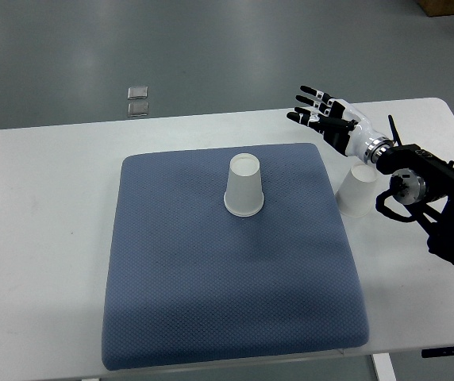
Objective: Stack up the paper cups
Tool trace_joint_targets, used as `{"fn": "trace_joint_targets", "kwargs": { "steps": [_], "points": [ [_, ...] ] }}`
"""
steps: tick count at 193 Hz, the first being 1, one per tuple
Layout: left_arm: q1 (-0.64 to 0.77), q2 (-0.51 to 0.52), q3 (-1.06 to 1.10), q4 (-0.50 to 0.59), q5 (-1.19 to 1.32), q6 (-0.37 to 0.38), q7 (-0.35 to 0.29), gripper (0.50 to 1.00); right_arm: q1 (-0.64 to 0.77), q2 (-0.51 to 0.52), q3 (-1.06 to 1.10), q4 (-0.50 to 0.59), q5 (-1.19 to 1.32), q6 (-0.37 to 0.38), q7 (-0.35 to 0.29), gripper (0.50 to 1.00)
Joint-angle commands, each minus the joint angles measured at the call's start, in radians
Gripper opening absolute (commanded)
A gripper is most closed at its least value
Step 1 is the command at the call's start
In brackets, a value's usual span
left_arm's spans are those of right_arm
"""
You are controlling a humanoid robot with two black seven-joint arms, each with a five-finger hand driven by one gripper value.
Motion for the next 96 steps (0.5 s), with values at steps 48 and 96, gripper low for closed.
{"fn": "trace_joint_targets", "kwargs": {
  "steps": [48, 96],
  "points": [
    [0.0, 0.0, 0.0, 0.002, 0.0, -0.001, 0.0, 1.0, 0.002, -0.005, 0.001, 0.003, 0.0, 0.003, 0.003, 0.928],
    [0.0, 0.0, 0.0, 0.002, 0.002, -0.001, 0.0, 1.0, 0.004, -0.014, 0.004, 0.006, 0.0, 0.003, 0.005, 0.928]
  ]
}}
